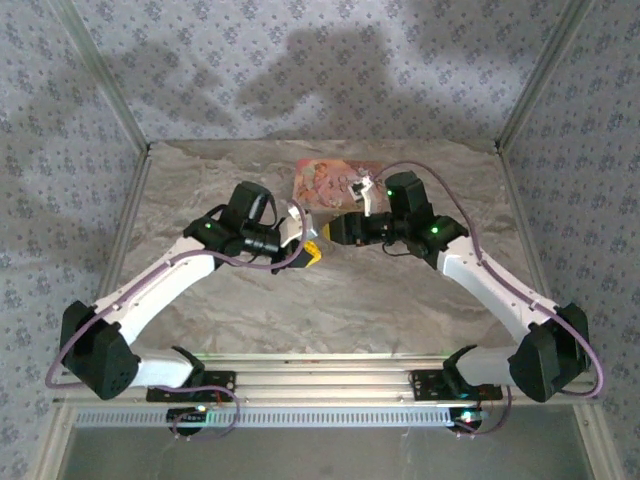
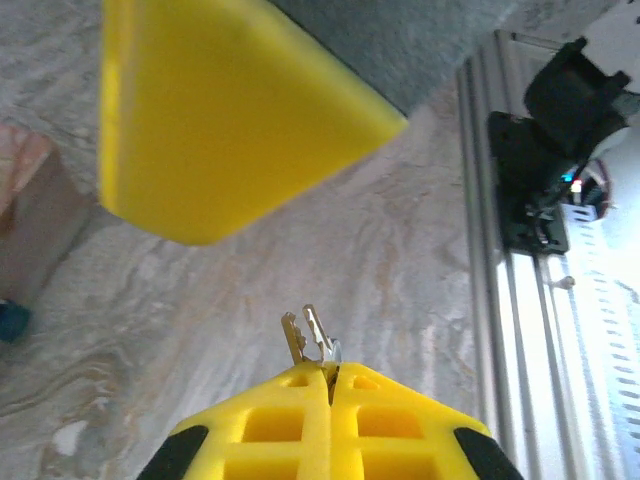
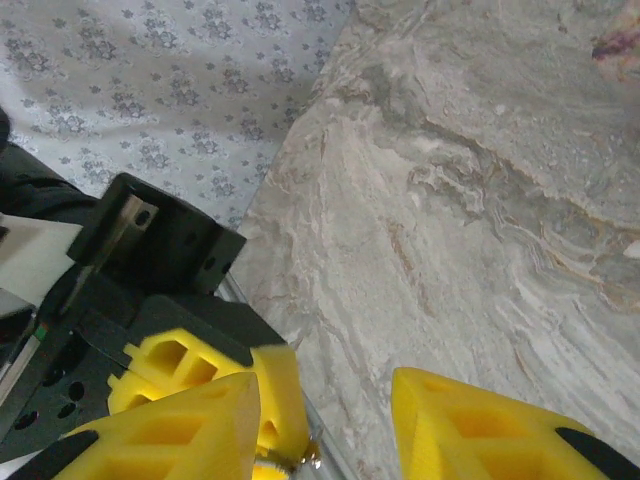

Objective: Unlock a padlock with a key

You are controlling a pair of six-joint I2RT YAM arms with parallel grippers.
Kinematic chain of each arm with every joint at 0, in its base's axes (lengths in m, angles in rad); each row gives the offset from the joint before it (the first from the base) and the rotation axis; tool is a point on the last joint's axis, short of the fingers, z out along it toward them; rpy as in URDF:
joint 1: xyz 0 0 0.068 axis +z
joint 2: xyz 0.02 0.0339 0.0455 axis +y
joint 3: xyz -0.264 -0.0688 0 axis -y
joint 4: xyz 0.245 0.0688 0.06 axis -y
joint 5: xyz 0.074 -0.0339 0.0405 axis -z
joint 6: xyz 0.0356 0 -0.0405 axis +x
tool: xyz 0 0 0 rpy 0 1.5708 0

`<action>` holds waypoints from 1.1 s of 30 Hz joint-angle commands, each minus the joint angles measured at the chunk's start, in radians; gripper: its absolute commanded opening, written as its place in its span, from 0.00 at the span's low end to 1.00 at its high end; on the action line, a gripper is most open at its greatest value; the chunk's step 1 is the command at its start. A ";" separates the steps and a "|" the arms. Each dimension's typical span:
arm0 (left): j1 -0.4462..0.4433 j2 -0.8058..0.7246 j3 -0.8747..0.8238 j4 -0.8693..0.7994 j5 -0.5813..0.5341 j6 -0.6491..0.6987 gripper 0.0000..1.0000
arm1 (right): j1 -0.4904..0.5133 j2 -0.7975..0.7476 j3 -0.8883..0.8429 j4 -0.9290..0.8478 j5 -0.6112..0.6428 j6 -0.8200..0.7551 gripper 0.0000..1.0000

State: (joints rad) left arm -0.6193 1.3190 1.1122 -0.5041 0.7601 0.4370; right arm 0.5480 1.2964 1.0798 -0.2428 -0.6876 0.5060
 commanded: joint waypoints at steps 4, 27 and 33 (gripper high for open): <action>0.027 0.010 0.052 -0.071 0.165 -0.008 0.00 | 0.010 -0.016 -0.016 0.066 -0.034 -0.071 0.42; 0.081 0.077 0.107 -0.168 0.337 -0.009 0.00 | 0.070 -0.028 0.011 0.072 -0.142 -0.215 0.41; 0.089 0.079 0.110 -0.168 0.347 -0.007 0.00 | 0.078 -0.016 0.024 0.044 -0.173 -0.216 0.39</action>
State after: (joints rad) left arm -0.5365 1.3956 1.1870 -0.6548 1.0615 0.4088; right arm 0.6178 1.2682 1.0687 -0.1604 -0.8215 0.3138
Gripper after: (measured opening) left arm 0.041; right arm 0.387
